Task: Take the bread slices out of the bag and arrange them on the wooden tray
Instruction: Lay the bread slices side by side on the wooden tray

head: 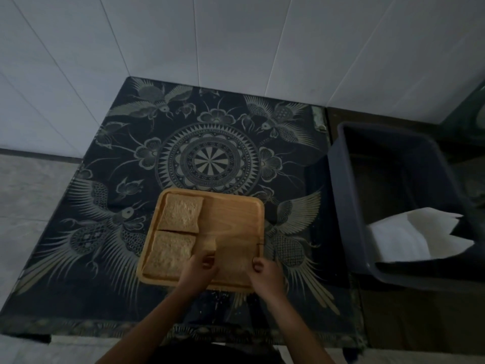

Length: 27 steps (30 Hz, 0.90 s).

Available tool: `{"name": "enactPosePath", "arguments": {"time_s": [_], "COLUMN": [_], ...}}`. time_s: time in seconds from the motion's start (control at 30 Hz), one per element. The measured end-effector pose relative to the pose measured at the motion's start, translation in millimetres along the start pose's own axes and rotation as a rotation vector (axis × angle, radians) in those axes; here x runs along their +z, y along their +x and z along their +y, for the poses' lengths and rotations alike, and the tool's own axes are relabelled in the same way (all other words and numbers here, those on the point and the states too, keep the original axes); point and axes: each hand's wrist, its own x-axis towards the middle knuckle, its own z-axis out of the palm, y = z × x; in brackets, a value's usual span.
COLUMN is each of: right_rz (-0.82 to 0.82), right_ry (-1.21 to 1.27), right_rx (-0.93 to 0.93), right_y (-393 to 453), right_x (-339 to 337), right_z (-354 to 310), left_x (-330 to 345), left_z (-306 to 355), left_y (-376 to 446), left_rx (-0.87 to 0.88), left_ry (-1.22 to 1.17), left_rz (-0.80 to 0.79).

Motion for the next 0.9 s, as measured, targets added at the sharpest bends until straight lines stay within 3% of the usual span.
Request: {"name": "enactPosePath", "arguments": {"time_s": [0.43,0.63,0.9], "right_rz": [-0.005,-0.029,-0.098], "right_ry": [0.108,0.3,0.57], "right_rx": [0.06,0.114,0.116], "right_y": [1,4,20], "right_x": [1,-14,-42], "right_z": [4,-3,-33], "left_x": [-1,-7,-33], "left_z": [5,22,66], "left_y": [-11,-6,10], "left_rx": [-0.013,-0.097,-0.046], "left_ry": [0.038,-0.139,-0.294], "left_rz": [0.023,-0.054,-0.076]}}
